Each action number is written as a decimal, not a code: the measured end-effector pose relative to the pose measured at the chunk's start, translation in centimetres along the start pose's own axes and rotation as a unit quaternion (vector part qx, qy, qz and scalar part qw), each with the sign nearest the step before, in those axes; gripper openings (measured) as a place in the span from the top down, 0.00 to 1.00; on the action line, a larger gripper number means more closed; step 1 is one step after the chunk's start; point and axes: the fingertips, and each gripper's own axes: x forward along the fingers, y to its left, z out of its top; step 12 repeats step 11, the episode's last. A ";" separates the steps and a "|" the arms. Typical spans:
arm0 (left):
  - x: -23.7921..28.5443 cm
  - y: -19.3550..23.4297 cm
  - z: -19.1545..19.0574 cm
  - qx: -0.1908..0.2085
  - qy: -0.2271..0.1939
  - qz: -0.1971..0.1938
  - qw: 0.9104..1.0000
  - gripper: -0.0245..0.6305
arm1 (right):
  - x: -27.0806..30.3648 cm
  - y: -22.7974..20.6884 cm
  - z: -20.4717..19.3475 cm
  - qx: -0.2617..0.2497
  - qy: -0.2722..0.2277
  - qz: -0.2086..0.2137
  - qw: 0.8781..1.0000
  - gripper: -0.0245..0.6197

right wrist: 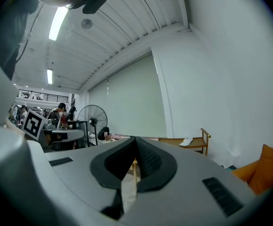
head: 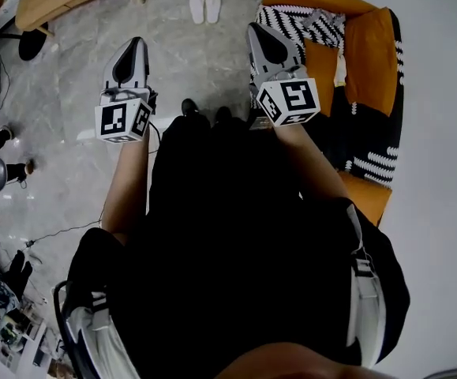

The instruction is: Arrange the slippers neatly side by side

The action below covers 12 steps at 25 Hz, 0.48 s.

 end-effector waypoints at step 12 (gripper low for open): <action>-0.7 -3.9 -0.1 -0.001 0.012 -0.016 1.000 0.93 | -2.4 -1.5 -0.8 0.002 0.008 0.019 1.000 0.91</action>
